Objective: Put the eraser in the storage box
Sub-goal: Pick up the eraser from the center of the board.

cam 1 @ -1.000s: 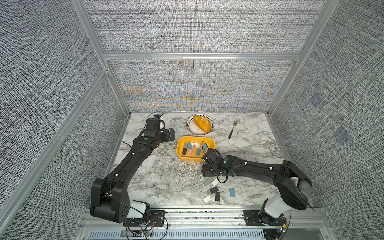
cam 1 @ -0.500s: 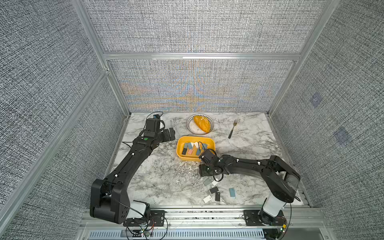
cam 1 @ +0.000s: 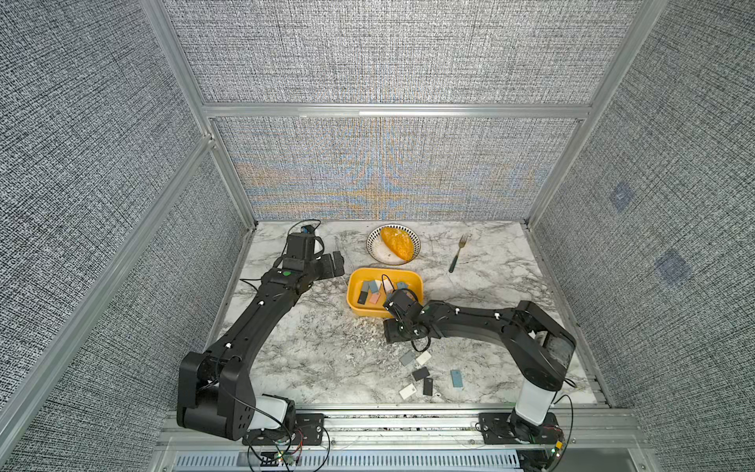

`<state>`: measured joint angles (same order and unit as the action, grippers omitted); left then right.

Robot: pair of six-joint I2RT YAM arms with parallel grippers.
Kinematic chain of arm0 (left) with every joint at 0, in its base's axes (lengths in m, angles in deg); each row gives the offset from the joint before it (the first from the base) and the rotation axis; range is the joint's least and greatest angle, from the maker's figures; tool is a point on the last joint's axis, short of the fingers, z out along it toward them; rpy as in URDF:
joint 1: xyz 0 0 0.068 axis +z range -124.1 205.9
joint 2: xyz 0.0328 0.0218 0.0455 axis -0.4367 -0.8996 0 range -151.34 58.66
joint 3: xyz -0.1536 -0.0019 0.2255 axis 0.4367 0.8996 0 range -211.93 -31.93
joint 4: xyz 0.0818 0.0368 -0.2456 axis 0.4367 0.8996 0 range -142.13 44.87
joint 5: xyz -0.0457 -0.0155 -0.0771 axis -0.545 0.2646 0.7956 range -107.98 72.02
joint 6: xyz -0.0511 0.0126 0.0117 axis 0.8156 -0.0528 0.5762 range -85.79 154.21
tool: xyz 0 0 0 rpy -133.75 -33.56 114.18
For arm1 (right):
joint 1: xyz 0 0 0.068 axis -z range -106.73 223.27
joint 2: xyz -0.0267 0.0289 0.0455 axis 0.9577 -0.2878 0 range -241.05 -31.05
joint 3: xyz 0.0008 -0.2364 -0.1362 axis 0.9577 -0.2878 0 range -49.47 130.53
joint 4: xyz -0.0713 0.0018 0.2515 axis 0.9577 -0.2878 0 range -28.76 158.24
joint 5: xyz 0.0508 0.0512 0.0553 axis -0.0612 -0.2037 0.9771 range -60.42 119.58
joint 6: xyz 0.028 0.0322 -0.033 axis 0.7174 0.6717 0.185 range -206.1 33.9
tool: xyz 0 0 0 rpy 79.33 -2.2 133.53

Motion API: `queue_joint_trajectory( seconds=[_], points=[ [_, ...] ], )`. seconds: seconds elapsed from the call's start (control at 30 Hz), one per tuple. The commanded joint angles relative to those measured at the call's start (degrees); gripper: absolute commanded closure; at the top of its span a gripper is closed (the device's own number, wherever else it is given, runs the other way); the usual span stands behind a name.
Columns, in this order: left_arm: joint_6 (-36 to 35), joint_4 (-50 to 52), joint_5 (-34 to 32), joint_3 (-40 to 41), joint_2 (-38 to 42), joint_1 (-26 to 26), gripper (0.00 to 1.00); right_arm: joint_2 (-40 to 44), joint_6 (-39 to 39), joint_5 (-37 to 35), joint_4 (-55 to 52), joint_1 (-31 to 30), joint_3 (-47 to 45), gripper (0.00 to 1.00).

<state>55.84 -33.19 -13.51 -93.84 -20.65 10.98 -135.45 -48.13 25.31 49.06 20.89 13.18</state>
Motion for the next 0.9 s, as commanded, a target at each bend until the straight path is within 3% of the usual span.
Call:
queue_joint_trajectory(
  seconds=[0.0,0.23,0.87],
  points=[
    [-0.1,-1.6,-0.4,0.1,0.0,0.0,0.00,-1.1,-0.6,-2.2,-3.6,-0.5,0.6,0.31],
    [-0.2,-1.7,-0.3,0.1,-0.4,0.1,0.00,-4.3,-1.5,-5.1,-7.4,-2.4,3.5,0.42],
    [-0.2,-1.8,-0.1,0.4,-0.1,0.0,0.00,-5.7,-2.3,-4.3,-7.5,-3.0,4.3,0.68]
  ],
)
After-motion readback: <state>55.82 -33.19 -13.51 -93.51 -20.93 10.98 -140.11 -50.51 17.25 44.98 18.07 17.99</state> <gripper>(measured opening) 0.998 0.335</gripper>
